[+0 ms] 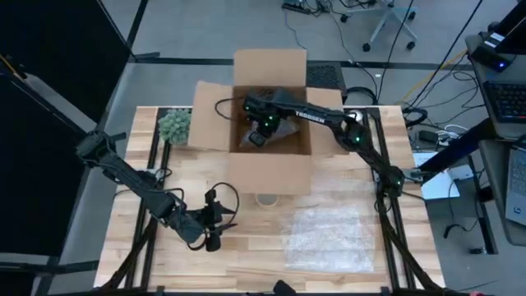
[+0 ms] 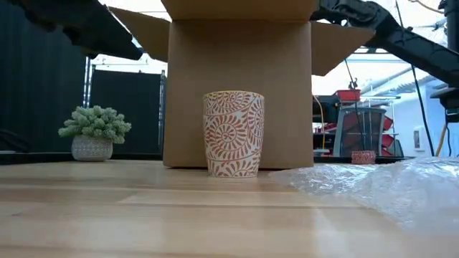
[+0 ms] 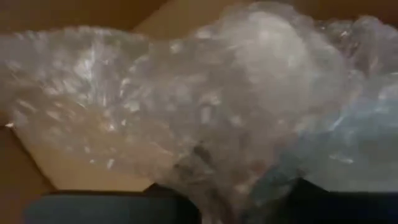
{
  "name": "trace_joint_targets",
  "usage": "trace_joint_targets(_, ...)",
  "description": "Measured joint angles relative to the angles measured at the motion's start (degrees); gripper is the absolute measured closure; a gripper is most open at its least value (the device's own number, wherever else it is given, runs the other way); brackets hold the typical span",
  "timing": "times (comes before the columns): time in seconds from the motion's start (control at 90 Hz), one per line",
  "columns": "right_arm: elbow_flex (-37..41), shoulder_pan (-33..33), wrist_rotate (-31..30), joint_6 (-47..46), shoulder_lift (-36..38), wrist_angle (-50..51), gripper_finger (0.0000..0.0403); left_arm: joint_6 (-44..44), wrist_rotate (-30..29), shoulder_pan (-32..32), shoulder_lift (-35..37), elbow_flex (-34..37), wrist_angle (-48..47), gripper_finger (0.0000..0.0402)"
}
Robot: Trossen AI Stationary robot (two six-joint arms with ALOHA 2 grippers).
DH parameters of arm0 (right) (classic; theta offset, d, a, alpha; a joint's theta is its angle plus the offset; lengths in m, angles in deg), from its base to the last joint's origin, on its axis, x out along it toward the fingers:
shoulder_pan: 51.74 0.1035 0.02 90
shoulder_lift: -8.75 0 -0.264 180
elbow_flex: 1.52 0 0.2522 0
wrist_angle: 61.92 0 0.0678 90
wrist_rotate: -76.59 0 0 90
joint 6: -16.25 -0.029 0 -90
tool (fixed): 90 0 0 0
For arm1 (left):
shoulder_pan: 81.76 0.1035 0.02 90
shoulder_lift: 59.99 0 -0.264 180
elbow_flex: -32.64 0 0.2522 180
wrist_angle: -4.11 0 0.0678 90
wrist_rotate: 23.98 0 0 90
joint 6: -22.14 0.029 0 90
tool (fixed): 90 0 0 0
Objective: Wrap mug
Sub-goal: Put the wrapped mug into the box, then wrap the yellow patterned mug with bubble wrap
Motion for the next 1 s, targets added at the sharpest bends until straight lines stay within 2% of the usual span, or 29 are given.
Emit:
trace_joint_targets(0.256, -0.03, -1.0, 2.37, 0.13, 5.04, -0.46, 0.0202, 0.01, 0.54, 0.0, 0.0, 0.0, -0.09, 0.0235)
trace_joint_targets(0.411, -0.1, -1.14, 2.47, 0.13, 10.94, -0.72, 0.0159, 0.02, 0.85, 0.0, 0.0, 0.0, -0.08, 0.0235)
trace_joint_targets(0.756, -0.1, 1.22, 2.33, 1.23, 26.81, -0.34, 0.0151, -1.36, 1.01, 0.0, 0.0, 0.0, -0.1, 0.0235)
trace_joint_targets(1.0, -0.1, 11.09, 1.59, 2.26, 35.15, 9.1, 0.0153, -1.49, 1.9, 0.0, 0.0, 0.0, -0.33, 0.0235)
